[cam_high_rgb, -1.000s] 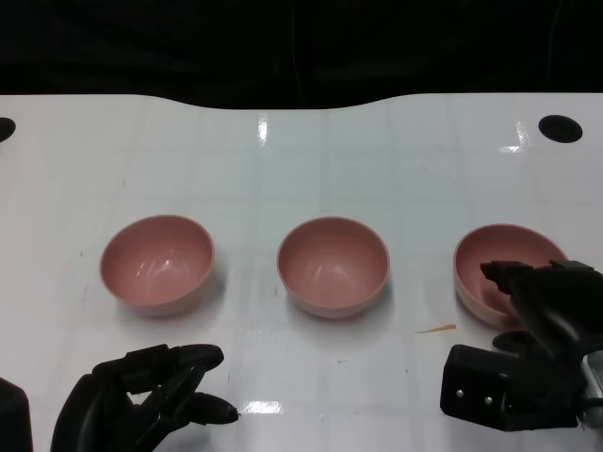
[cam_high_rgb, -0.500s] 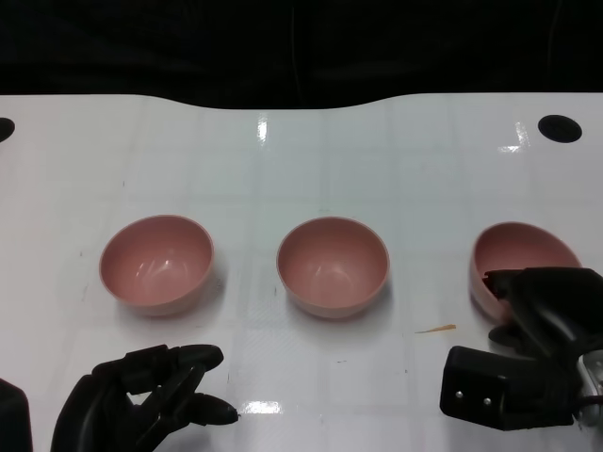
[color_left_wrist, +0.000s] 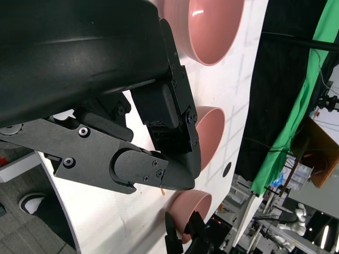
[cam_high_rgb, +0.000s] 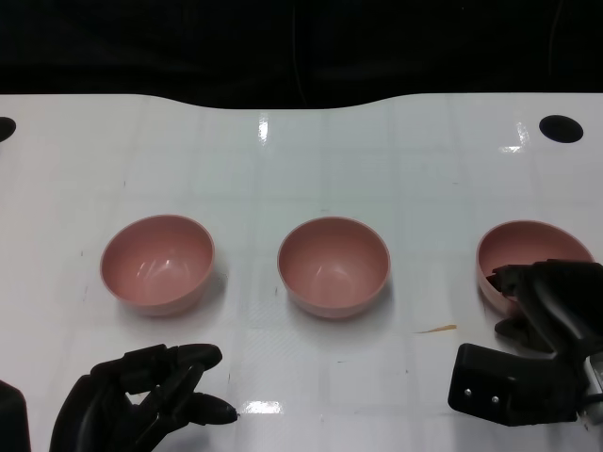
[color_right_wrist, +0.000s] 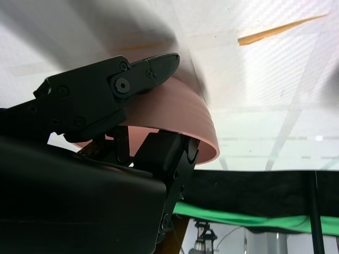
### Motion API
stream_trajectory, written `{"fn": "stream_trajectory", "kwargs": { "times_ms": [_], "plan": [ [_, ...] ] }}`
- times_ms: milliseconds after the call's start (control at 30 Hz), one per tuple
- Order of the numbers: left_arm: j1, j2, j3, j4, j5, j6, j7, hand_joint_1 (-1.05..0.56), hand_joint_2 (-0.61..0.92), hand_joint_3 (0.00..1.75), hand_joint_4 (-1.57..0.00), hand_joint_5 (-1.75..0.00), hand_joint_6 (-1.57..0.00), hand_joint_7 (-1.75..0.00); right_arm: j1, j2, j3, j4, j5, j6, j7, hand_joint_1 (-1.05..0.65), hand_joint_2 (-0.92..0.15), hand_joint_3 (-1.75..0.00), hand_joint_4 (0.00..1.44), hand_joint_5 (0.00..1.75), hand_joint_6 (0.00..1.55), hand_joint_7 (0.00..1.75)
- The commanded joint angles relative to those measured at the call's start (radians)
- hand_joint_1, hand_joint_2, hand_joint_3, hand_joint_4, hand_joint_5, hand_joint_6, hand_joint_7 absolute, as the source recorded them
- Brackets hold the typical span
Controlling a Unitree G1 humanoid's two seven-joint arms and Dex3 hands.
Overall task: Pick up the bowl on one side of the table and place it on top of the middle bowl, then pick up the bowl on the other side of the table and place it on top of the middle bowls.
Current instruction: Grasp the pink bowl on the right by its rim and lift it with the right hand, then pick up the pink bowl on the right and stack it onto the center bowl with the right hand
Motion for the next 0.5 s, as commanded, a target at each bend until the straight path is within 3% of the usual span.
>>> {"fn": "stream_trajectory", "kwargs": {
  "times_ms": [33, 167, 267, 500],
  "plan": [
    [0.003, 0.012, 0.004, -0.011, 0.000, -0.001, 0.007, -0.54, 0.92, 0.10, -1.05, -0.83, -1.32, -0.09, -0.004, -0.016, -0.004, 0.014, 0.009, -0.018, -0.068, -0.24, -0.85, 0.00, 0.82, 1.66, 1.14, 0.02],
    [0.003, 0.012, 0.004, -0.011, 0.002, -0.007, 0.005, -0.54, 0.92, 0.11, -1.04, -0.82, -1.31, -0.08, 0.006, -0.014, -0.007, -0.004, 0.000, -0.020, -0.157, -0.24, -0.79, 0.00, 0.88, 1.56, 1.17, 0.02],
    [0.004, 0.010, 0.002, -0.015, 0.006, -0.003, 0.013, -0.54, 0.92, 0.11, -1.05, -0.82, -1.31, -0.08, 0.012, -0.024, -0.001, -0.030, -0.019, -0.012, -0.192, -0.25, -0.77, 0.00, 0.84, 1.62, 1.19, 0.02],
    [-0.001, 0.008, 0.005, -0.003, 0.002, -0.008, 0.006, -0.54, 0.92, 0.11, -1.04, -0.82, -1.31, -0.08, 0.042, -0.038, -0.013, -0.148, -0.042, 0.003, -0.211, -0.27, -0.82, 0.00, 0.90, 1.32, 1.15, 0.00]
  ]
}}
